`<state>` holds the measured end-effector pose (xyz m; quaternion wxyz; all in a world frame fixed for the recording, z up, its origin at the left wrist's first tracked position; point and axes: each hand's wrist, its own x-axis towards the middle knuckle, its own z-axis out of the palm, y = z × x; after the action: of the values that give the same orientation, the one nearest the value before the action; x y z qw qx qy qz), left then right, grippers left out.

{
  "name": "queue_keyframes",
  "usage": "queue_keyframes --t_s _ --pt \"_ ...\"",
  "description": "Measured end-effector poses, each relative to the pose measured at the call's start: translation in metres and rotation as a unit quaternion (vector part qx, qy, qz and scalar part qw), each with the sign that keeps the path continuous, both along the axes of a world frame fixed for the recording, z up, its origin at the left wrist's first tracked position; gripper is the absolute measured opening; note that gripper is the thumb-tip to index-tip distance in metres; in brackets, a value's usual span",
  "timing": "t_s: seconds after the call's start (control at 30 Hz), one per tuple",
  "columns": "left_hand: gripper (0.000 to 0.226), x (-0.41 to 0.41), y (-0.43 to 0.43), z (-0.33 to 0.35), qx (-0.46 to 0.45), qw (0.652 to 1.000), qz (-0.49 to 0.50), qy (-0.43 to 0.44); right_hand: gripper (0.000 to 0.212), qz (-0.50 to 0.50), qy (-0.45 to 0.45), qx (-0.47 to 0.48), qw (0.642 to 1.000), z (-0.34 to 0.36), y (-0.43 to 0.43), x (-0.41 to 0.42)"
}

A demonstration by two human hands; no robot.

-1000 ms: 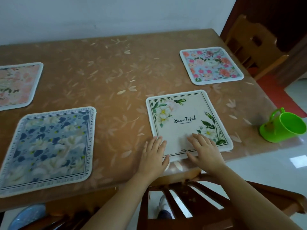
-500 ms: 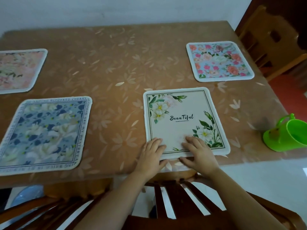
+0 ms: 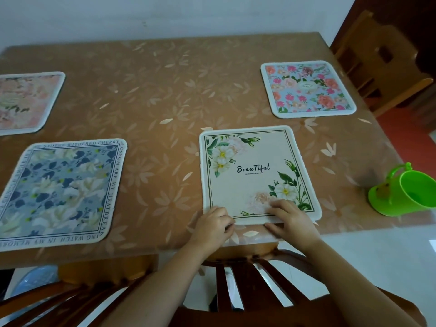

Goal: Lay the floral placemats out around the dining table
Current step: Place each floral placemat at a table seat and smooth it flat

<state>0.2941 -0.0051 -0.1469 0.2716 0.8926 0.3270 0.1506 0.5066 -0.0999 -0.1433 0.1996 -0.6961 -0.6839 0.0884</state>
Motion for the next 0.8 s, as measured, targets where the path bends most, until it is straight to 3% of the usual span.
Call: queue_keyframes --t_s 0.2,0.4,0.8 --pt "0.012 0.003 0.003 0.001 -0.008 1.0 -0.003 0.025 0.028 -0.008 0.003 0.002 1.0 -0.005 -0.008 0.012" --pt "0.002 -0.021 0.011 0.005 -0.009 1.0 0.015 0.013 0.017 0.027 0.017 0.018 0.999 -0.008 0.001 -0.005" --pt "0.008 -0.052 0.007 0.001 -0.004 0.999 0.037 -0.018 0.017 0.047 0.013 0.004 0.999 -0.004 0.004 -0.022"
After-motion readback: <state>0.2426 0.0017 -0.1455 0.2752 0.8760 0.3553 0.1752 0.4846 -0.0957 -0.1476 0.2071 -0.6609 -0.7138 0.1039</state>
